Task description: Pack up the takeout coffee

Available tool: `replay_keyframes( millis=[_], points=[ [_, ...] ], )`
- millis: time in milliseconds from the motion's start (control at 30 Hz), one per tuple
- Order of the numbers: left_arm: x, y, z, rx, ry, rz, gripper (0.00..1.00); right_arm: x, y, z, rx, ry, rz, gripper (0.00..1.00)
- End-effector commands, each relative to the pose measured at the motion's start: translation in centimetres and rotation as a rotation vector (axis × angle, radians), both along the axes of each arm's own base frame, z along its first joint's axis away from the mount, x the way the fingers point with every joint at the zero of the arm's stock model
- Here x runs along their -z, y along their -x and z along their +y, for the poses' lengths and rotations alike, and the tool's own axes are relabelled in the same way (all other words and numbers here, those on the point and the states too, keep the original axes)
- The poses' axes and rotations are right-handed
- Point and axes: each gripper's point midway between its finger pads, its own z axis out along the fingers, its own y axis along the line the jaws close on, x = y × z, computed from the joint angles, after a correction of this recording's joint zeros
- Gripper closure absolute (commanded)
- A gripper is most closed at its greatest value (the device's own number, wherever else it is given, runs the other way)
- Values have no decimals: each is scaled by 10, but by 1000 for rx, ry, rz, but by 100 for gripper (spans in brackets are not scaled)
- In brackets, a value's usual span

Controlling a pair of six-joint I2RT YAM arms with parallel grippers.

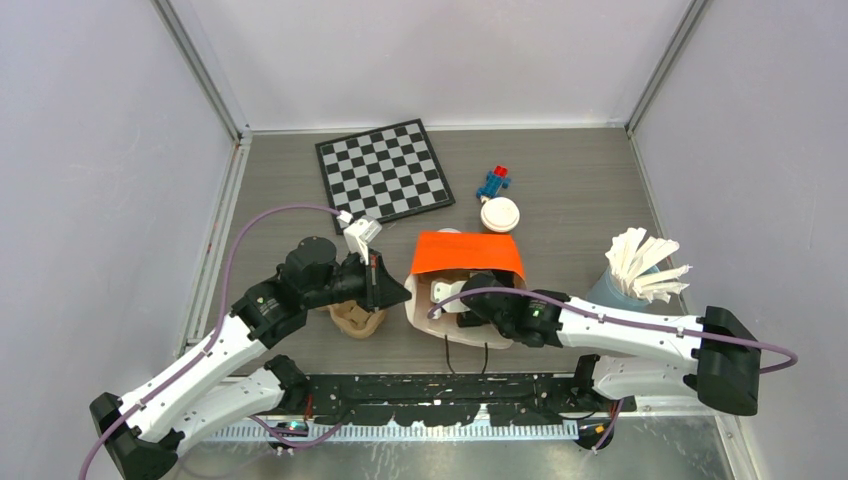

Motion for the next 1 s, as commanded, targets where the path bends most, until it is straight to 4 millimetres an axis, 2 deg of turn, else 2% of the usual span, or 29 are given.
replay_keyframes(
  millis=[0, 633, 767, 967],
  points=[
    [-18, 0, -4, 18, 38, -39, 100, -21, -5, 6, -5, -30, -23, 6],
    [-16, -3, -4, 16, 25, -40, 100, -35, 2, 3, 9, -47, 0, 6],
    [-15, -2, -5, 17, 26, -33, 100, -37, 5, 7, -3, -64, 20, 10],
    [-16, -4, -4, 11, 24, -39, 100, -40, 9, 15, -29, -76, 35, 12]
  ],
)
